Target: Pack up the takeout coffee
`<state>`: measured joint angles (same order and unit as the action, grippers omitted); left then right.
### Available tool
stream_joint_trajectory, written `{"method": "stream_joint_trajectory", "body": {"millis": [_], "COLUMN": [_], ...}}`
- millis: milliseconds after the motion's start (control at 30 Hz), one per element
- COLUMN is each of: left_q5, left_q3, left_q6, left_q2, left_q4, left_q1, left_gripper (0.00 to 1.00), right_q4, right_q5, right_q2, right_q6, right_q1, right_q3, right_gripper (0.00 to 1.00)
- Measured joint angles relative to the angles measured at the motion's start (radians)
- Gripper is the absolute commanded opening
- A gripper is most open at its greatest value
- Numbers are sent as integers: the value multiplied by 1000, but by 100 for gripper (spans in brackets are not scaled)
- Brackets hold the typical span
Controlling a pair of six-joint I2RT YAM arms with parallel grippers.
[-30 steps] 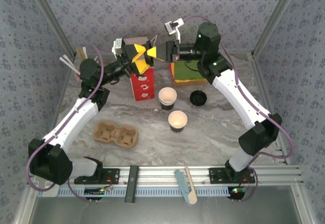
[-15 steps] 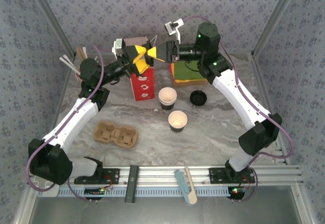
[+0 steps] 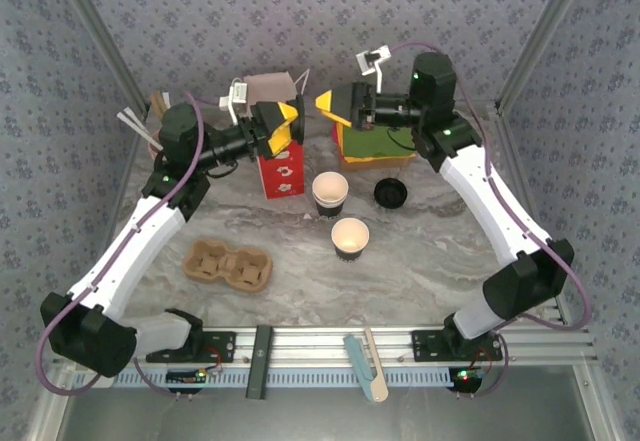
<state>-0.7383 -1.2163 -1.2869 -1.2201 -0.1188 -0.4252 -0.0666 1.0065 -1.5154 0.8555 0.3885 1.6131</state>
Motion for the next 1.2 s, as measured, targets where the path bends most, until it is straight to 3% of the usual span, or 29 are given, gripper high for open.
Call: {"method": "stream_joint_trajectory", "body": {"millis": [67,300,600,800,1200], "left_q5": [35,199,454,592,716], "left_q3": [-29,-88,-116,-129,-209], "left_q6": [70,290,469,540,624], "left_q2": [1,1,-52,-146,-348], "left_q4": [99,402,672,782,860], "left_q1": [-25,-136,-304,-410,-560], "left_gripper": [71,71,67,67,67], "right_q4": [-34,-201,-475,-581,-681], "right_q5": [-21,-103,-241,-317,-432], "right_q2": [29,101,175,241,342], "right_q6": [-17,-91,-254,-330,-397], "right_q1": [-27,-109,-156,-162,-157], "right_q3": [-27,-106,-201,-293,-470], "right_gripper": [100,100,100,100,100]}}
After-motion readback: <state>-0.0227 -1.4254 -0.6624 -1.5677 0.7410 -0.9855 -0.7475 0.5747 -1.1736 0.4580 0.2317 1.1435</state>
